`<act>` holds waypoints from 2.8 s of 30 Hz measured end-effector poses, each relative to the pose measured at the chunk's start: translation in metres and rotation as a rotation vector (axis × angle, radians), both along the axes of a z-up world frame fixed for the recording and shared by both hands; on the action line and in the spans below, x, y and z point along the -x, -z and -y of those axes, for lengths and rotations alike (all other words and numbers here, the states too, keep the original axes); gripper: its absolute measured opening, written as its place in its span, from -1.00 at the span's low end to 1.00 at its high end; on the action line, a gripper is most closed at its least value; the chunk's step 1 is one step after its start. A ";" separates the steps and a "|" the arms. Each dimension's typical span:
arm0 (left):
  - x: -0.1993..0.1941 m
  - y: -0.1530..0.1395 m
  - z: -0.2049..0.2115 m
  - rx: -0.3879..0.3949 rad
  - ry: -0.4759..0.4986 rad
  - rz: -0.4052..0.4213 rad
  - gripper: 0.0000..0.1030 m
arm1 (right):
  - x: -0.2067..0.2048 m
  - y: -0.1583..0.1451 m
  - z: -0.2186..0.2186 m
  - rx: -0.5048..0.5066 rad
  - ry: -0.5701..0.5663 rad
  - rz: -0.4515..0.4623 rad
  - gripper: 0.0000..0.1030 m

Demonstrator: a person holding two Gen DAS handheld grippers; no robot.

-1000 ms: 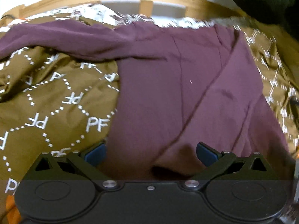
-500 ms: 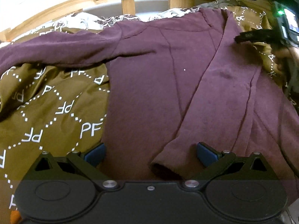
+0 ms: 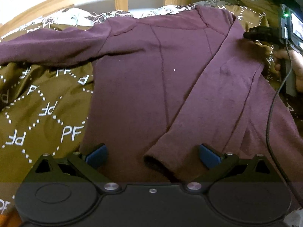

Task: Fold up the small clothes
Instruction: 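Open the right tool and release the sleeve on the body, then grasp the other sleeve cuff with the left tool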

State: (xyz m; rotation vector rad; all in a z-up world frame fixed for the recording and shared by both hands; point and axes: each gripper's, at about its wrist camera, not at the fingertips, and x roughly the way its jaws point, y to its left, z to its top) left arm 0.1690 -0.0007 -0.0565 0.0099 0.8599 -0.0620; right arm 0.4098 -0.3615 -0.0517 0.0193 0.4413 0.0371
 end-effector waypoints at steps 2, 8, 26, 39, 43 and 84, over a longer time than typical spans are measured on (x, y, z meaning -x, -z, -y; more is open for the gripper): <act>0.003 0.001 -0.002 0.005 -0.003 0.005 0.99 | 0.009 -0.003 0.000 0.005 0.003 0.011 -0.52; 0.010 0.003 -0.003 0.000 -0.005 0.018 0.99 | 0.061 0.006 -0.012 0.153 -0.051 -0.008 0.16; 0.024 -0.066 -0.109 0.008 -0.309 0.173 0.99 | 0.160 -0.002 -0.046 0.179 -0.070 -0.036 0.99; 0.006 -0.119 -0.278 -0.373 -0.654 0.296 0.99 | 0.259 -0.013 -0.115 0.003 -0.407 -0.016 0.99; -0.009 -0.124 -0.321 -0.386 -0.659 0.261 0.97 | 0.258 -0.005 -0.119 -0.001 -0.400 -0.043 0.99; -0.039 -0.193 0.031 -0.042 0.205 0.455 -0.93 | 0.245 -0.011 -0.042 -0.156 -0.172 0.012 0.99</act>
